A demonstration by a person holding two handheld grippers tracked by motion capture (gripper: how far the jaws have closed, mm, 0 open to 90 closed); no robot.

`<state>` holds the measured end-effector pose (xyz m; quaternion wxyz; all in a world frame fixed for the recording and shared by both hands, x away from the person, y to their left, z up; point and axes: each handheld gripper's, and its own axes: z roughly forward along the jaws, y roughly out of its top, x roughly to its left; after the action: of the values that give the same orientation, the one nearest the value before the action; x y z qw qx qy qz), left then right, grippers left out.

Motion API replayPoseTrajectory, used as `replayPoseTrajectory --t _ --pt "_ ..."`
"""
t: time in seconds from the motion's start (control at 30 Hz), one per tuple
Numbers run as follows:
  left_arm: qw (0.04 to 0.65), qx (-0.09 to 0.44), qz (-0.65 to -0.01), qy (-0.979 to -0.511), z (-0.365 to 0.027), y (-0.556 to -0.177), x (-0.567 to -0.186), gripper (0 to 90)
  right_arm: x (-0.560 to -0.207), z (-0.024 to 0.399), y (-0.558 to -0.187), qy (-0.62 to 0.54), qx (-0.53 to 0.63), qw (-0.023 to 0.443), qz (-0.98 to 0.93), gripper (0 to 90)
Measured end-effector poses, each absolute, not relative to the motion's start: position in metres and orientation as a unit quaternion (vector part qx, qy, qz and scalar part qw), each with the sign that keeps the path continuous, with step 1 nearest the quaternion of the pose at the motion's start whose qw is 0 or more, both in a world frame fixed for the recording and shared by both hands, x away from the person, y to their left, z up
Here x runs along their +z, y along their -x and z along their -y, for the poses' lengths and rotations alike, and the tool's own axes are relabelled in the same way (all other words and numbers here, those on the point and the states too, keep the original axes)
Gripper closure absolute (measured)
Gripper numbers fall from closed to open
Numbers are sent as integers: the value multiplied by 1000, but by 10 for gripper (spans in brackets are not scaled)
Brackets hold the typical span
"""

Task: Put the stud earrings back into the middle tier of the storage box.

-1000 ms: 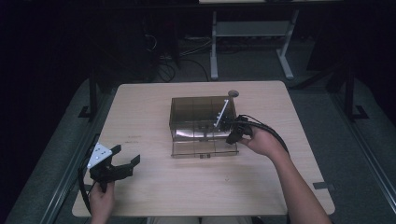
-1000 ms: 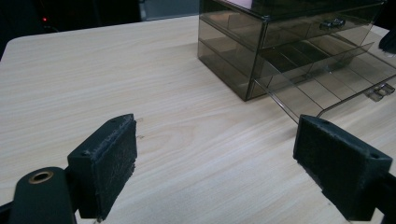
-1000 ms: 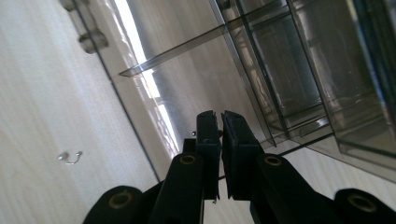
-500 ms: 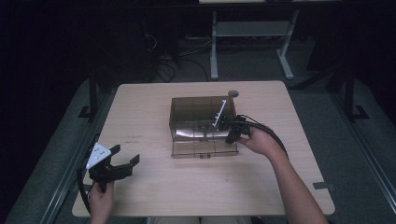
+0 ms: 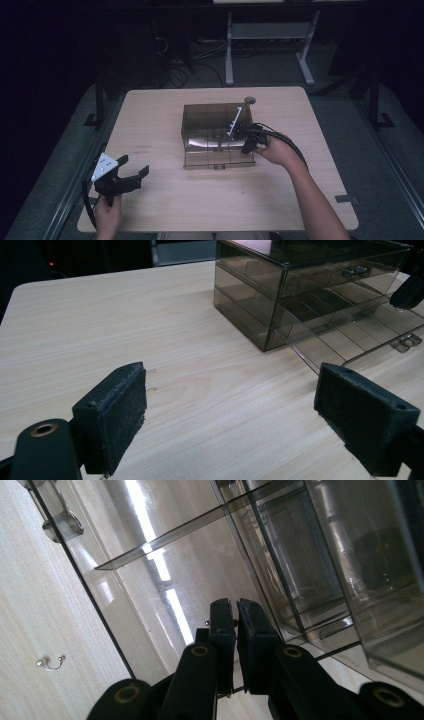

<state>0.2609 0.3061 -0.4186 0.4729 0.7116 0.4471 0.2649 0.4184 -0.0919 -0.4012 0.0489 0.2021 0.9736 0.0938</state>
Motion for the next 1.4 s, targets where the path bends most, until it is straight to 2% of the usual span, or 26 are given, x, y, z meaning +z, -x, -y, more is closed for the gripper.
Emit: replayPoseTrajectory --t 0.57,1.4 --pt "473 265 -449 -710 -307 -260 -418 129 -393 98 -414 -206 116 40 -971 812" --pt "475 265 -451 -707 -307 -260 -418 129 -368 117 -378 -188 162 34 -968 752"
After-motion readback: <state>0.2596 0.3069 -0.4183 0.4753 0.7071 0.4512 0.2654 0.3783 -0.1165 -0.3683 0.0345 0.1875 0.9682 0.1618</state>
